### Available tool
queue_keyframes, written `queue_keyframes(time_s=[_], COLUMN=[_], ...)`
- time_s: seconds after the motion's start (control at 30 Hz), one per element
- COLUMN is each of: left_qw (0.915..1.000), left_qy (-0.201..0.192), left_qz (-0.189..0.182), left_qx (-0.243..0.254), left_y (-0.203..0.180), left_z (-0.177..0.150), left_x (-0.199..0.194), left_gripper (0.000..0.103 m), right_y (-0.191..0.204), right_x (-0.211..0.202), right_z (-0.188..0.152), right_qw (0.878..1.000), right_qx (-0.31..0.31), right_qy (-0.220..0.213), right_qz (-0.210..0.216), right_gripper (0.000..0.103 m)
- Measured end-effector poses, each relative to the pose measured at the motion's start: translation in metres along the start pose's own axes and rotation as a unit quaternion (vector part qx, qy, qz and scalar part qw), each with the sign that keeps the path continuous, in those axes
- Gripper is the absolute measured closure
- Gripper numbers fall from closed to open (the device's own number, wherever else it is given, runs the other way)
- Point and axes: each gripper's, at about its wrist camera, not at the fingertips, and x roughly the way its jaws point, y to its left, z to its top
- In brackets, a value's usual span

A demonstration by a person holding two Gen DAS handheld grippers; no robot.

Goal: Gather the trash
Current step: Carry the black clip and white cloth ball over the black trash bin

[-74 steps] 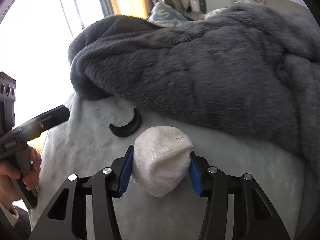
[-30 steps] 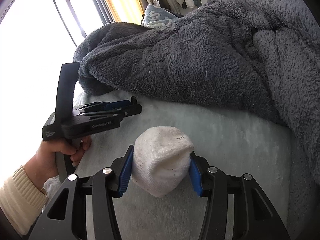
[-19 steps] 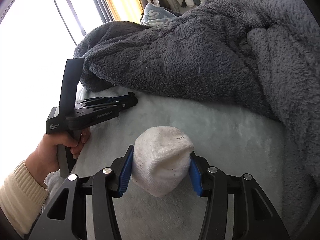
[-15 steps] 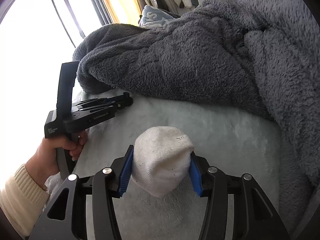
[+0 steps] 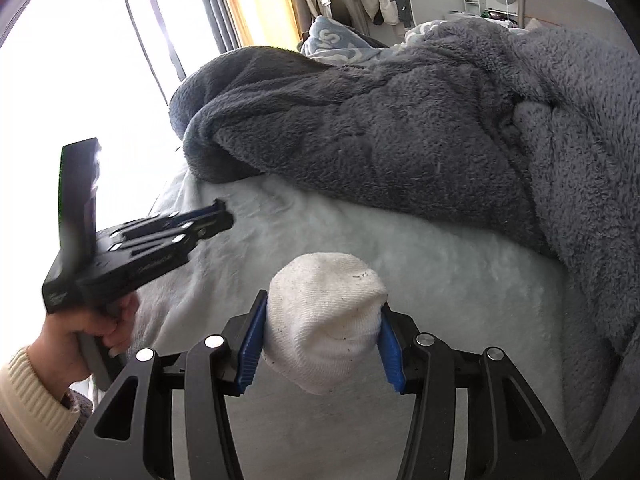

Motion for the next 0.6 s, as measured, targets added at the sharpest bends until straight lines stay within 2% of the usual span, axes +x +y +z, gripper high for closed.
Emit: queue_keyframes(time_s=[0.23,0.37,0.6], left_qw=[0.9993,0.9981,0.9947], left_qy=[0.016,0.012,0.027], left_qz=[0.026,0.044,0.078], left_qx=[-0.019,-0.041,-0.062], left_y=[0.027,0.048,0.079], left_z=[-0.038,-0.054,-0.082], left_x=[-0.043,-0.072,-0.104], left_gripper=[0.082,0.082,0.082], right_y=[0.018,0.035,0.065], right_x=[-0.008,-0.005,0.005], right_z=[0.001,0.003,-0.003], right_qw=[0.999,1.000,0.999], right_qx=[0.031,0.024,0.016], right_qy=[-0.006,0.000,0.014], right_qz=[0.018,0.020,0.027], right_gripper=[0.052,0.052,0.052])
